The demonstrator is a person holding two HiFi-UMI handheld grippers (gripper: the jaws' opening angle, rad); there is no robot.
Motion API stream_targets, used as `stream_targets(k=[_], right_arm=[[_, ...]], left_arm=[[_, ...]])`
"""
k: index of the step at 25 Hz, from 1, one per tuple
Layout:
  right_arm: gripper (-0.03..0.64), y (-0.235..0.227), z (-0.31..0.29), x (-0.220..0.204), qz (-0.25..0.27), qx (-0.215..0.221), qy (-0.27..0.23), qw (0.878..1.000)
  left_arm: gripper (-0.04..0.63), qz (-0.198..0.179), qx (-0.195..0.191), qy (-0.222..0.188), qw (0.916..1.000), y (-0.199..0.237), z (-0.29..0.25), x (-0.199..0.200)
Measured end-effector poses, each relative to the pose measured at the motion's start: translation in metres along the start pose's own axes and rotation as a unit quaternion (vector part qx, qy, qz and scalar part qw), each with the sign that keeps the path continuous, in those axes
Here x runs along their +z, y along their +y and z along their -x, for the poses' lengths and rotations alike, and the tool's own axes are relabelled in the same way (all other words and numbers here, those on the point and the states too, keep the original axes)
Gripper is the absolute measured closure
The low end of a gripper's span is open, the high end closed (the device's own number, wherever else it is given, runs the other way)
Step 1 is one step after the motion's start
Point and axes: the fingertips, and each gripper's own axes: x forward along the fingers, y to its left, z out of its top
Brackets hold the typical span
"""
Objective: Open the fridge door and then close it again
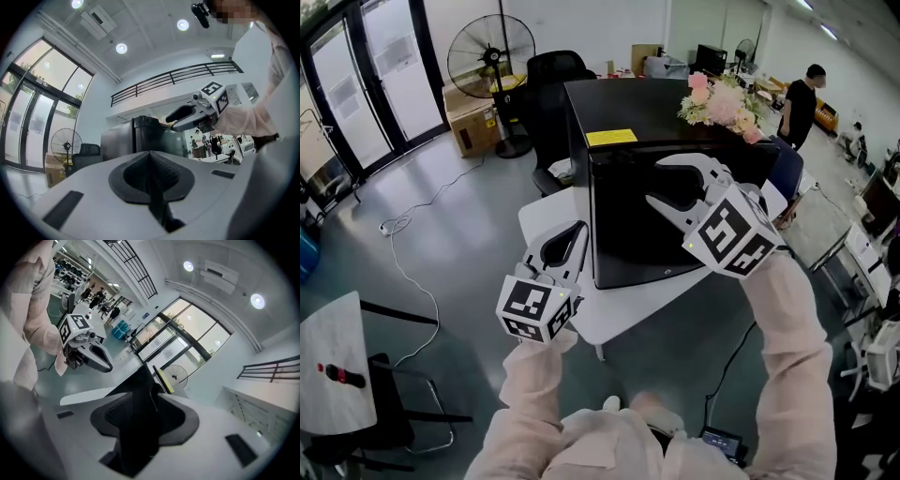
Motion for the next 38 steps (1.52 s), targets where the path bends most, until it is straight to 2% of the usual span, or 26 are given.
stream_targets(k=[4, 10, 13, 21, 25, 30, 38], right_arm=[[0.421, 0.0, -0.012, 0.0, 0.034, 0.031, 0.046, 0.998], [0.42, 0.002, -0.031, -0.01, 0.06, 0.047, 0.119, 0.99], [0.416, 0.005, -0.033, -0.013, 0.09, 0.049, 0.142, 0.985], [0.436, 0.006, -0.036, -0.018, 0.156, 0.015, 0.173, 0.972], [0.437, 0.006, -0.036, -0.018, 0.141, 0.011, 0.174, 0.975], [0.437, 0.006, -0.038, -0.019, 0.148, 0.004, 0.195, 0.97], [0.436, 0.008, -0.034, -0.016, 0.141, -0.017, 0.184, 0.972]], left_arm=[[0.583, 0.002, 0.0, 0.005, 1.0, 0.004, -0.002, -0.002], [0.584, 0.004, -0.004, 0.013, 0.9999, 0.0, 0.0, -0.011], [0.583, 0.003, -0.003, 0.019, 0.9998, 0.0, 0.003, -0.016], [0.584, 0.006, -0.007, 0.026, 0.9996, -0.004, 0.008, -0.024], [0.584, 0.009, -0.004, 0.03, 0.9995, -0.006, 0.014, -0.029], [0.584, 0.015, 0.0, 0.03, 0.9994, -0.007, 0.019, -0.032], [0.583, 0.022, 0.0, 0.029, 0.9993, -0.015, 0.027, -0.034]])
